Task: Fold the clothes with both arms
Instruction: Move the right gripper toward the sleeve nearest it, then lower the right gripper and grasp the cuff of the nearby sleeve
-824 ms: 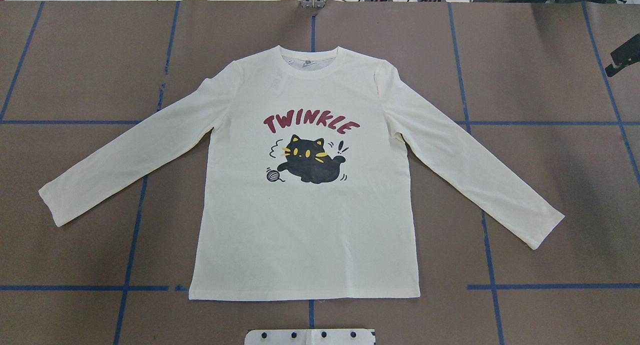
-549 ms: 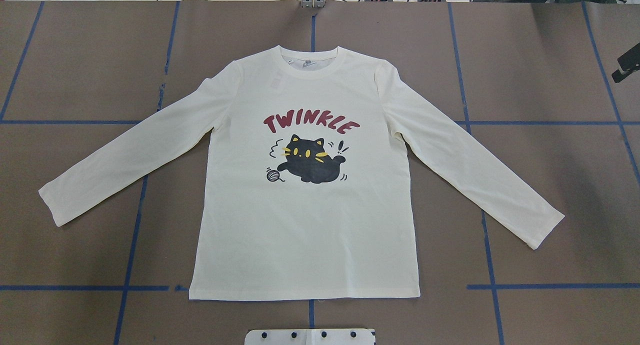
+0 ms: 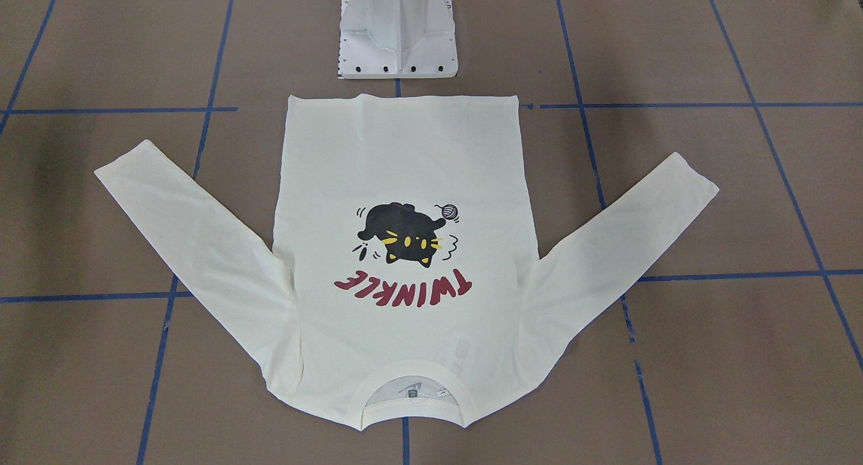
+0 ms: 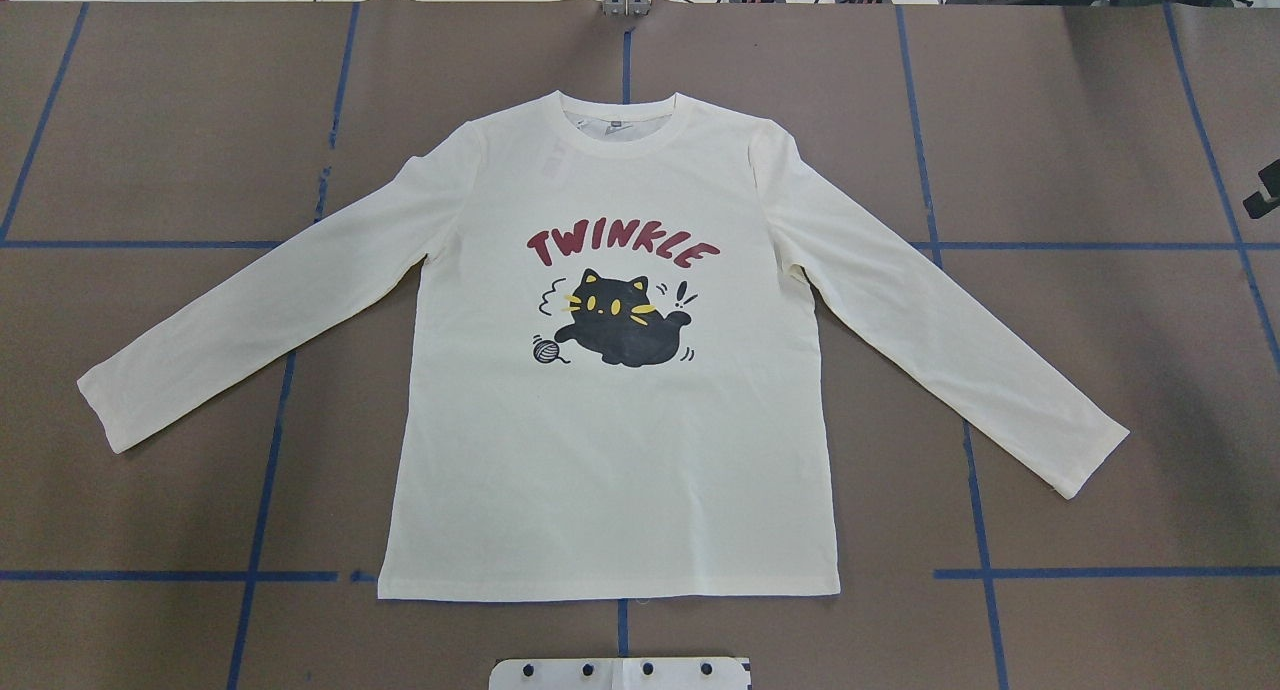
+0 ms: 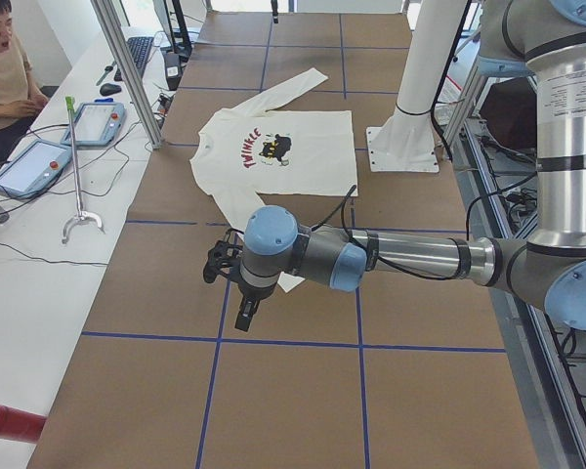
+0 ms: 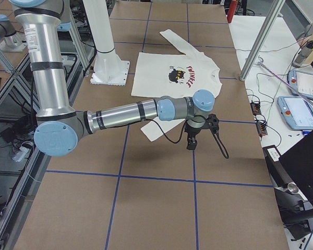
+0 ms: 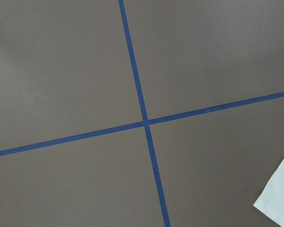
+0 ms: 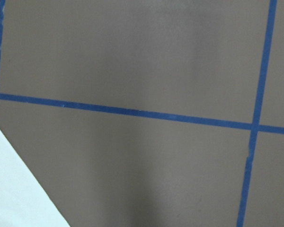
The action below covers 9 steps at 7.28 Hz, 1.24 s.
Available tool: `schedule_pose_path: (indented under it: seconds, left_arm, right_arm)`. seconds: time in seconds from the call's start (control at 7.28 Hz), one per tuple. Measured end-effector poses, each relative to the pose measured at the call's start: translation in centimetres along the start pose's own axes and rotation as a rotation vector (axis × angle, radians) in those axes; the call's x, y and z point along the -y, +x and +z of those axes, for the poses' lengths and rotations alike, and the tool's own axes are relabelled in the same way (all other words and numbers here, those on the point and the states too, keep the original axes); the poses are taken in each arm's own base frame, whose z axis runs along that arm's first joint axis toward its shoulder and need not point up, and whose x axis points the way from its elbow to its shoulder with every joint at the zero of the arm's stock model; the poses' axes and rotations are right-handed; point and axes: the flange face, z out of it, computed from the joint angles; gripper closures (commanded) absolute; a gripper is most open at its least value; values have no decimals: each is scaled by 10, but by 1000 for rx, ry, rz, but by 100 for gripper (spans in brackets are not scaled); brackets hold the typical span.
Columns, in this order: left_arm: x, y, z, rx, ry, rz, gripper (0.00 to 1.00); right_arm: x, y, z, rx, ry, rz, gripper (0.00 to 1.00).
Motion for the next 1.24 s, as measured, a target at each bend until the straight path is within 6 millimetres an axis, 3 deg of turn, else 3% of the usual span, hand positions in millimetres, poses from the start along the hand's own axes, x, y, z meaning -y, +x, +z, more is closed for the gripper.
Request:
schedule_pose_path:
  seconds: [0.41,0.69,0.82,0.96,1.24]
  left_arm:
    - [2,11,0,-98,16,9,0]
    - [4,16,-1,-139,20,-1,0]
    - [7,17,-2,-141,24,-16,0]
    - [8,18,-2,-140,28,-21,0]
    - [9,18,-3,-138,35,-20,0]
  right_arm:
    - [-35,-53,49,72,-99,-43,0]
    - [-58,-96,97,78,-83,-7,11]
    - [-79,-119,125,80,-25,61,12]
    - [-101,-125,144,101,21,125,12]
    - [-137,-95,164,107,43,207,17]
